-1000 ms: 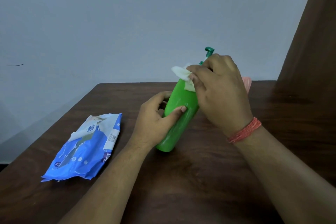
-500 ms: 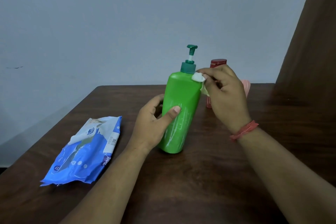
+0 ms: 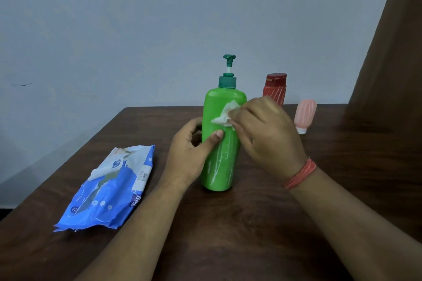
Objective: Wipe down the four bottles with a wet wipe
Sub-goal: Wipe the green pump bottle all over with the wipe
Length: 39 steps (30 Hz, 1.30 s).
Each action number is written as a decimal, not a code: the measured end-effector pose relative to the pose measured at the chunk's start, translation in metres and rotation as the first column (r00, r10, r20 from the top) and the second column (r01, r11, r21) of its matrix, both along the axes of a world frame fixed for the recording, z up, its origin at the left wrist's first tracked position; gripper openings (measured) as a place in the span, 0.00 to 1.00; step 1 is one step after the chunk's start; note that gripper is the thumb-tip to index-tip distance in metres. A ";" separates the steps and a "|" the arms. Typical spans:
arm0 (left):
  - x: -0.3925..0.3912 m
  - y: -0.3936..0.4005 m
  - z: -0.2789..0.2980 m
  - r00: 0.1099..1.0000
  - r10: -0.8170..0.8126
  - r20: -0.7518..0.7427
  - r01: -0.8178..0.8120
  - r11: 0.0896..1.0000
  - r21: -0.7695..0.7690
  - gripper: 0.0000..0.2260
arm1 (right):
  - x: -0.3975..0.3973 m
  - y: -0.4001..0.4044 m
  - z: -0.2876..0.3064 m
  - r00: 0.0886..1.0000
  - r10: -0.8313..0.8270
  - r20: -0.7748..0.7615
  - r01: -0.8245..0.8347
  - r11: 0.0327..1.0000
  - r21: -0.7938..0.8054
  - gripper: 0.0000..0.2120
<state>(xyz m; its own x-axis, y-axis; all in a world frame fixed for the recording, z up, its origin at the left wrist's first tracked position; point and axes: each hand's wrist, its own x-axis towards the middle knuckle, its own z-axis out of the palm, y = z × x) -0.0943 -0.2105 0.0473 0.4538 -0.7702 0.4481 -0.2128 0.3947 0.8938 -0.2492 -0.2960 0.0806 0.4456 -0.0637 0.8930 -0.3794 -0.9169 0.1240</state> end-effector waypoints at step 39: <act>0.031 -0.013 -0.020 0.940 0.085 -0.330 -0.072 0.996 0.052 0.08 | 0.008 -0.026 -0.033 0.882 0.359 -0.306 -0.238 0.898 0.370 0.02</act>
<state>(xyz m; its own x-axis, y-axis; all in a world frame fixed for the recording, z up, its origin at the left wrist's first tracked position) -0.0635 -0.2236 0.0278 0.6315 -0.7396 0.2327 0.0694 0.3528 0.9331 -0.2408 -0.3220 0.0480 0.7721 -0.1231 0.6235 -0.0659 -0.9913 -0.1141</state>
